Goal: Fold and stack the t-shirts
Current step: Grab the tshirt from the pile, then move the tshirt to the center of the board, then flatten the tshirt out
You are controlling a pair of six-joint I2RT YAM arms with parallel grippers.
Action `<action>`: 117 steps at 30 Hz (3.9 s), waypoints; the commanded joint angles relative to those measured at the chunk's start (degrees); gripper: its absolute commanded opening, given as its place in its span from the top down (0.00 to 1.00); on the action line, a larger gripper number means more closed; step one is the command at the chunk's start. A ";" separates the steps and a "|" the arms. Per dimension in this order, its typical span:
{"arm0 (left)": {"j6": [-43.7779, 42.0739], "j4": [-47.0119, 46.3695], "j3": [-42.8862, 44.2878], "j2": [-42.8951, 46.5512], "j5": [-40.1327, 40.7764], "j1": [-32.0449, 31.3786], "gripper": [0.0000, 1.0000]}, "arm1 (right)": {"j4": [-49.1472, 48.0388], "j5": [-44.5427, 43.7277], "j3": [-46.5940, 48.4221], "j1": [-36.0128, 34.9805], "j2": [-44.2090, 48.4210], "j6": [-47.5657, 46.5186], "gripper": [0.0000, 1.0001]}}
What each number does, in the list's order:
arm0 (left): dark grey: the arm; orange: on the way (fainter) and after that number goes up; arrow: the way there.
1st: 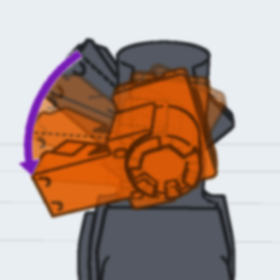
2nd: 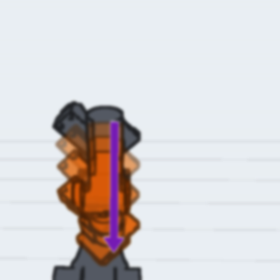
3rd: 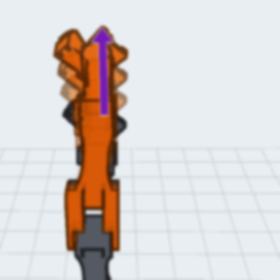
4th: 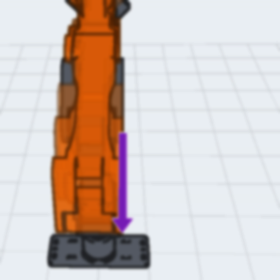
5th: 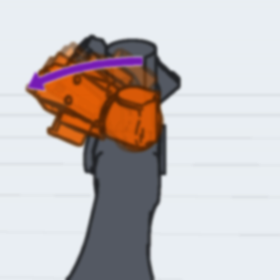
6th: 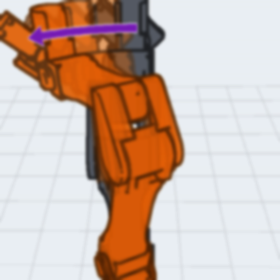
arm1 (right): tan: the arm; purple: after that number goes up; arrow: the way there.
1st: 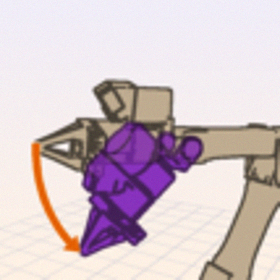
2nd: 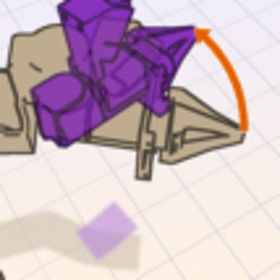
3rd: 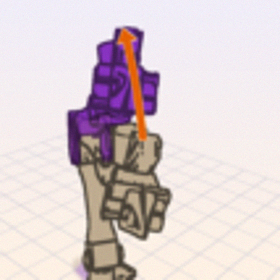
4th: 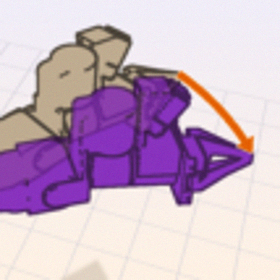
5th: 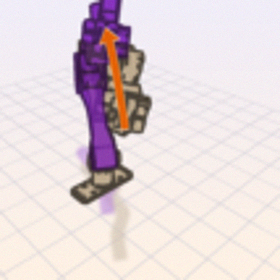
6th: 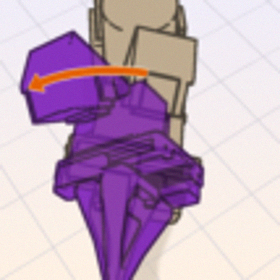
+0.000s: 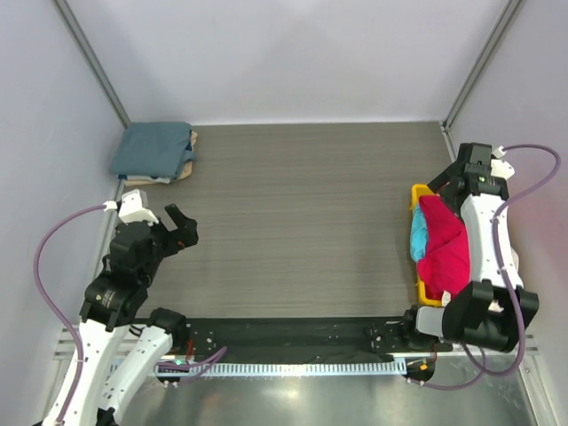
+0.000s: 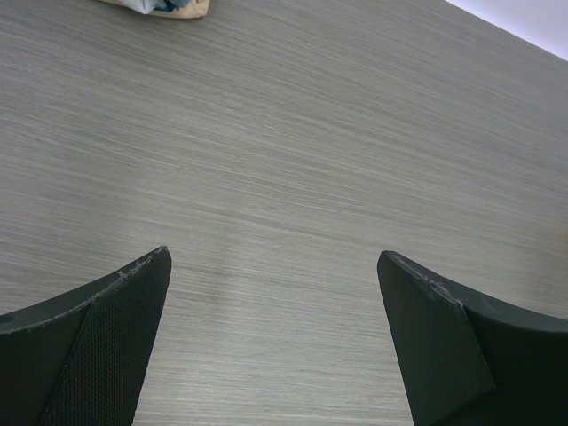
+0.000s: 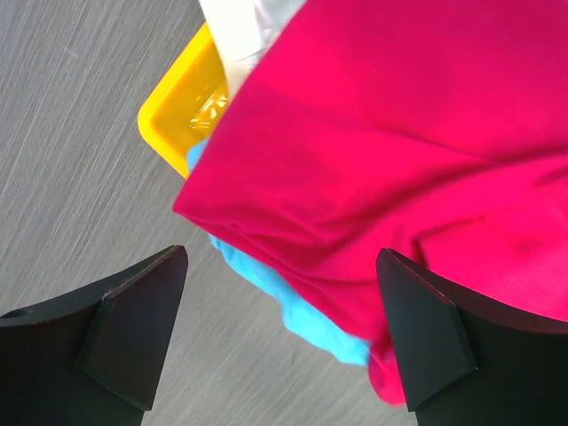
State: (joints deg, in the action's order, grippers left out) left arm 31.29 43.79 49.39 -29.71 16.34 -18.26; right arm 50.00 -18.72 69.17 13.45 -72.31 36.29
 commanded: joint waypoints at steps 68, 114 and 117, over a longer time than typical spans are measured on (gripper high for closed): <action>-0.09 0.77 0.62 -1.39 1.68 -0.37 0.04 | -9.90 15.61 -7.90 -15.53 10.79 -1.94 0.02; 2.02 -1.86 4.83 -7.19 5.73 -0.37 0.04 | 5.54 -25.82 4.75 -60.12 -8.66 7.72 0.99; 4.04 -6.68 6.94 -12.90 6.07 -0.28 0.05 | 8.27 -31.46 1.26 -60.04 3.82 9.41 0.99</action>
State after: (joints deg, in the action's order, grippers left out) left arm 32.77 43.90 52.86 -38.57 21.47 -18.41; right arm 50.17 -37.23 70.43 -46.54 -80.53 42.11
